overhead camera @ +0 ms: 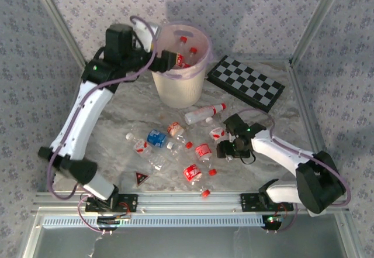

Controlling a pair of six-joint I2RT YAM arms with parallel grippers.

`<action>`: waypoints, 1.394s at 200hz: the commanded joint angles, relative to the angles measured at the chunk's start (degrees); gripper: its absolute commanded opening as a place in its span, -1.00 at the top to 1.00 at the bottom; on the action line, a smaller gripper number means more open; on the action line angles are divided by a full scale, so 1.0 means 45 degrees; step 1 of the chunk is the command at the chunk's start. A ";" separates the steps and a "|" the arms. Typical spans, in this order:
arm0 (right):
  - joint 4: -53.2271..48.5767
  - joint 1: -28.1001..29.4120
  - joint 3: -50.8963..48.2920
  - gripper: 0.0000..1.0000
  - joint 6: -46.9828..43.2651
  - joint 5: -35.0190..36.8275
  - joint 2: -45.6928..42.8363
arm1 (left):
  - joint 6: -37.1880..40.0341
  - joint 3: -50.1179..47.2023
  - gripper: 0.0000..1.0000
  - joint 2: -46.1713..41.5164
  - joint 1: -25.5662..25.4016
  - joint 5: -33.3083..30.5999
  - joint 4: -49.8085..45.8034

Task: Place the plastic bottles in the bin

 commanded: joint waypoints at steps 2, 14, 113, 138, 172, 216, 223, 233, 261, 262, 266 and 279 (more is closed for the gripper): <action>-0.0727 -0.0074 -0.0025 -0.40 -0.0010 0.0459 -0.0609 | -0.1140 -0.2683 -0.85 -0.1417 0.0045 -0.0322 0.1937; -0.0799 -0.0191 0.0044 -0.33 -0.0134 0.0379 -0.0764 | -0.1614 -0.3885 -0.85 -0.2243 0.0045 -0.0543 0.2244; 0.1056 -0.2180 0.0675 0.15 -0.1379 -0.3613 -0.4455 | -0.7059 -1.1334 -0.98 -0.5876 -0.1512 0.0290 0.8551; 0.3761 -0.1817 -0.0248 0.24 -0.0697 -0.4192 -0.5008 | -0.7521 -1.1355 -1.00 -0.5294 -0.2805 -0.0409 0.9416; 0.5093 -0.0864 -0.0661 0.30 -0.0707 -0.3273 -0.5262 | -0.8337 -1.1362 -0.99 -0.4087 -0.3999 -0.0646 1.0491; 0.6211 -0.0171 -0.0843 0.36 -0.0400 -0.3160 -0.5056 | -0.9062 -1.1349 -0.99 -0.2562 -0.4890 -0.0444 1.1354; 0.6395 -0.0101 -0.0865 0.38 -0.0376 -0.3140 -0.5028 | -0.9026 -1.1374 -0.99 -0.2461 -0.4948 -0.0614 1.1293; 0.6532 -0.0001 -0.0834 0.39 -0.0385 -0.3152 -0.4926 | -0.9128 -1.1471 -0.99 -0.2373 -0.4955 -0.0594 1.1627; 0.6679 0.0213 -0.0750 0.39 -0.0474 -0.3073 -0.4557 | -0.9168 -1.1227 -0.99 -0.1980 -0.4979 -0.0243 1.1916; 0.6696 0.0227 -0.0770 0.39 -0.0473 -0.3067 -0.4554 | -0.9175 -1.1219 -0.99 -0.1958 -0.4987 -0.0215 1.1919; 0.6745 0.0247 -0.0761 0.39 -0.0457 -0.3043 -0.4518 | -0.9173 -1.1166 -1.00 -0.1880 -0.4997 -0.0093 1.1966; 0.6897 0.0293 -0.0832 0.39 -0.0414 -0.2998 -0.4434 | -0.9262 -1.1038 -0.93 -0.1635 -0.5004 0.0241 1.2091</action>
